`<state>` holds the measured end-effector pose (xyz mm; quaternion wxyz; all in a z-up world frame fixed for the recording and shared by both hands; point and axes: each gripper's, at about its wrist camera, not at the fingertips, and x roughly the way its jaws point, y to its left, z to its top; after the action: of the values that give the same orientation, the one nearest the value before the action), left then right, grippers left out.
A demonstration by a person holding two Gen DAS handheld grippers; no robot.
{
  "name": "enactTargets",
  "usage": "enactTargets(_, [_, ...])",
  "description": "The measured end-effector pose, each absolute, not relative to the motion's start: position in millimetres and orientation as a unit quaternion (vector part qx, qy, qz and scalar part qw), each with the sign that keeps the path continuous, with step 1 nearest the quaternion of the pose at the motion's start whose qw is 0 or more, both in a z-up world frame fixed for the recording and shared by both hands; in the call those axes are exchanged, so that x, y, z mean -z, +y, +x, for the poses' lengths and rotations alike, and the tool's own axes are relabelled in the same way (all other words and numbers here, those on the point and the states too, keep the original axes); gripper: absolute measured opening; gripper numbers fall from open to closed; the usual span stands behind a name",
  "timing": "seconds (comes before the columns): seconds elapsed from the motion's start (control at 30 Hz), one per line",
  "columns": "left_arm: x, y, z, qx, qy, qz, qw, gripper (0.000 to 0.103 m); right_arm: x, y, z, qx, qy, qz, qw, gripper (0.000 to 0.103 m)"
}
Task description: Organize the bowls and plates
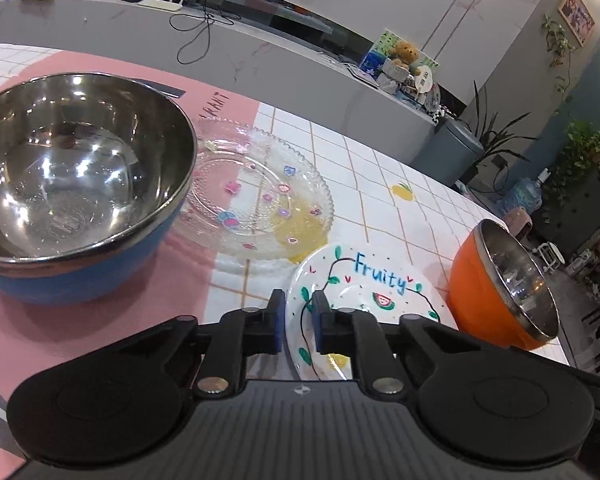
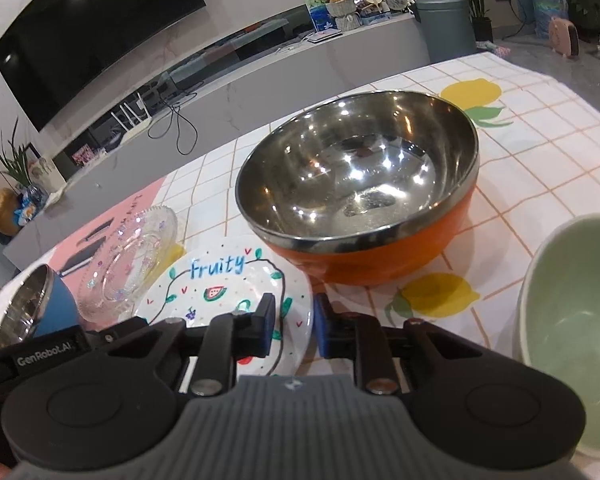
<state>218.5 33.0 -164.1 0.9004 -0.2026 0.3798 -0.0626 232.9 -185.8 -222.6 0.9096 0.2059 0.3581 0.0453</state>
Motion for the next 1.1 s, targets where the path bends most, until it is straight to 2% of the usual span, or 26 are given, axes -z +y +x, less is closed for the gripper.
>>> enactTargets(0.1, [163, 32, 218, 0.060, 0.381, -0.198, 0.901, 0.013, 224, -189, 233, -0.043, 0.358, 0.214, 0.908, 0.011])
enactTargets(0.27, [158, 31, 214, 0.058, 0.381, -0.184, 0.904, 0.012, 225, -194, 232, -0.053, 0.355, 0.224, 0.906, 0.009])
enactTargets(0.63, [136, 44, 182, 0.043, 0.369, -0.185, 0.910, 0.012, 208, -185, 211, -0.076, 0.358, 0.218, 0.905, 0.009])
enactTargets(1.1, [112, 82, 104, 0.005, 0.364, -0.188, 0.912, 0.012, 184, -148, 139, -0.134, 0.378, 0.202, 0.894, 0.009])
